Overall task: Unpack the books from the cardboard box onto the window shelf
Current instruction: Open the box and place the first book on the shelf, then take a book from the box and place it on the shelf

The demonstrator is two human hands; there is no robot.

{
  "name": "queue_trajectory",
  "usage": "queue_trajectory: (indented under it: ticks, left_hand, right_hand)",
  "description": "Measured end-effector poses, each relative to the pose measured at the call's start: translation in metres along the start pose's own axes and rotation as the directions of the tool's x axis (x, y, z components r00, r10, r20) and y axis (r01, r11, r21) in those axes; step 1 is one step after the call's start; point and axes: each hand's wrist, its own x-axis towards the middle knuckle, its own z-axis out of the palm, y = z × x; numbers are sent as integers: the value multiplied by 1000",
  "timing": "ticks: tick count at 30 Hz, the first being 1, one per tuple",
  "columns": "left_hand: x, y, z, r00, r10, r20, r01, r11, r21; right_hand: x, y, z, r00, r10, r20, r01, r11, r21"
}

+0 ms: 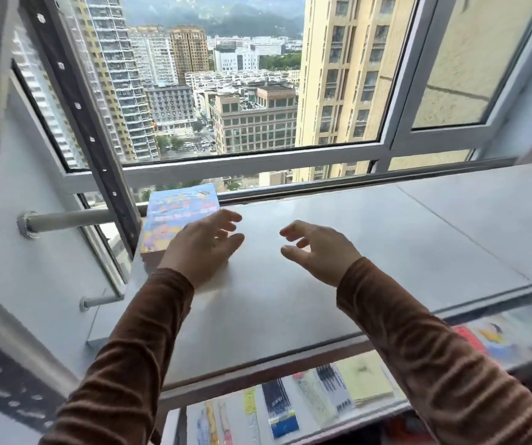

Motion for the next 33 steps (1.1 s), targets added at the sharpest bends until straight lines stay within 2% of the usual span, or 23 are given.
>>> queue_trajectory:
  ticks: [2,7,12,17,21,25,33]
  left_hand:
    - [2,17,18,990,74,119,-81,995,52]
    - [-2,76,78,939,229,255,-264,958,113]
    - [-28,157,155,849,403,343,-443,895,46]
    - [-82,261,243,737,527,424,-552,831,-75]
    - [-147,343,321,644,566,515,-570,804,-170]
    - [-213,415,395,563,569,600,-583,788,-200]
    - [-293,522,520,356,577,735,-627,731,-270]
  right_hand:
    - [-26,18,-15,999,42,-31,-44,996,-71]
    - [-101,70,-45,977,178,-118,-194,970,-149]
    - [-197,133,-77,923,316,-220,-353,923,-154]
    - [-321,200,-110,830,461,-313,-516,848,-121]
    - [-436,258,-130,745,555,-369,-624,775,-94]
    - [-541,314,-147,666,652,-362,-711,702,-43]
    - [-687,411,-170,513,787,-342,-821,566,73]
